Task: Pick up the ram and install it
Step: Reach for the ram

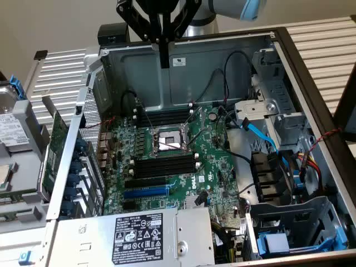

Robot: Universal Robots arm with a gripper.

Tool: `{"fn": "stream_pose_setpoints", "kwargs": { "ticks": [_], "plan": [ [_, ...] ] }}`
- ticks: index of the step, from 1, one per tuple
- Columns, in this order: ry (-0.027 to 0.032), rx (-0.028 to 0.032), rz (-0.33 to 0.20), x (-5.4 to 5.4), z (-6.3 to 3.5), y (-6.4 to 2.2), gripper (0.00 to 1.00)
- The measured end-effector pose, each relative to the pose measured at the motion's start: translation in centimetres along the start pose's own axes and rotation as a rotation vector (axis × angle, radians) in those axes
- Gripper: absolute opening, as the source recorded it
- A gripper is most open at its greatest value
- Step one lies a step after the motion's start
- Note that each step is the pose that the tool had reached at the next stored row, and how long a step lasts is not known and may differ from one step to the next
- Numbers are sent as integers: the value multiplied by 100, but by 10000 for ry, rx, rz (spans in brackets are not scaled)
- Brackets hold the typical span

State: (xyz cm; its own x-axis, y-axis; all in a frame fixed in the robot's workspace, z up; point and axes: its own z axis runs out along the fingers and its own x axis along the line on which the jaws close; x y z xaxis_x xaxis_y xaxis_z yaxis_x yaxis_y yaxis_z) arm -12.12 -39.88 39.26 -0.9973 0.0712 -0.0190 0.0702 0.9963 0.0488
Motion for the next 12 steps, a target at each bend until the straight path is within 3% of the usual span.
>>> {"fn": "stream_pose_setpoints", "kwargs": {
  "ticks": [12],
  "plan": [
    [0, 1, -1, 6, -1, 0, 11]
  ]
}}
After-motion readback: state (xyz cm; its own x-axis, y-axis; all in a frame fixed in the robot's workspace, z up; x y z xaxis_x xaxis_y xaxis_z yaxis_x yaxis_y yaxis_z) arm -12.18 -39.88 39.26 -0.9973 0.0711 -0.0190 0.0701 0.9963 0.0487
